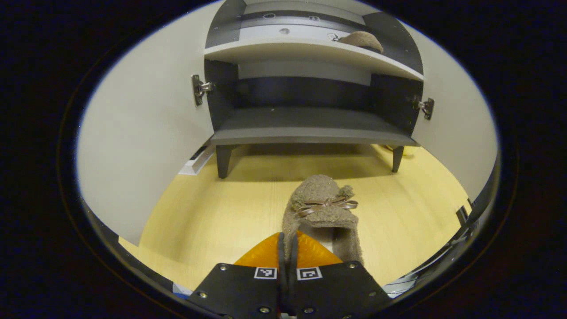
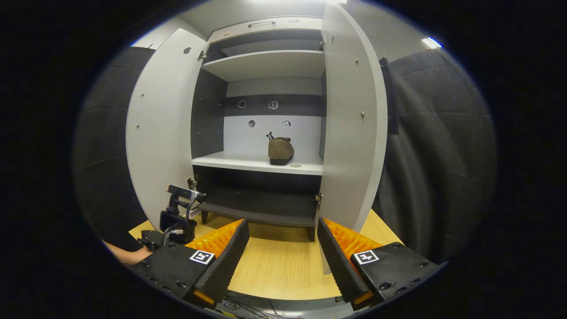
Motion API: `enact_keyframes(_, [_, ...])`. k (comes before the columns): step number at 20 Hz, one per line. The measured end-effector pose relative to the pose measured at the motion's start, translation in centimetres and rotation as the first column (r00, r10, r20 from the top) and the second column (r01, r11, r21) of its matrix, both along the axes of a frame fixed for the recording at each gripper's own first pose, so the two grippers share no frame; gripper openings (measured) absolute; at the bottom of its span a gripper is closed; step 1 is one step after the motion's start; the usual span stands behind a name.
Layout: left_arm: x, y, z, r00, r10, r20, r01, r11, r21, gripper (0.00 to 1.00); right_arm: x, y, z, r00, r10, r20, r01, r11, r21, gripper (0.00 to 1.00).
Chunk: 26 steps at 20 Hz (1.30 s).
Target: Grab one shoe with the right hand and put it into the shoe cabinet, grab the other shoe with the left hand and put it into the shoe cabinet; then close the right door with the right hand and the left door with the left hand.
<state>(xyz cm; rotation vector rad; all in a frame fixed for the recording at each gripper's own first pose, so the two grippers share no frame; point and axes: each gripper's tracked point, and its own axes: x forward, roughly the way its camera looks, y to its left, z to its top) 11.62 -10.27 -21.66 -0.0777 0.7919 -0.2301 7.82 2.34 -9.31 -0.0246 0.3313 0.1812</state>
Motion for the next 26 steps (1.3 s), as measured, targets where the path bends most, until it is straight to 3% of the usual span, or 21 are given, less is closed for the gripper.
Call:
enact_keyframes(9, [3.8,0.8,11.1,0.982,0.050,0.180,-0.031,0.994,-0.108,0.01,0.1,0.9,-0.6,0.999,0.049,-0.003,-0.048,0.999,0.017,0.97])
enact_keyframes(16, [7.7,0.9,21.2,0.942,0.083,0.325,-0.033,0.987,-0.158,0.01,0.9,0.6,-0.7,0.998,0.058,0.019,-0.059,0.998,0.025,0.97])
enact_keyframes(26, [20.8,0.3,28.8,0.883,0.146,0.446,-0.071,0.981,-0.179,0.01,2.2,-0.5,-2.6,0.999,0.041,0.004,-0.041,0.998,0.036,0.98])
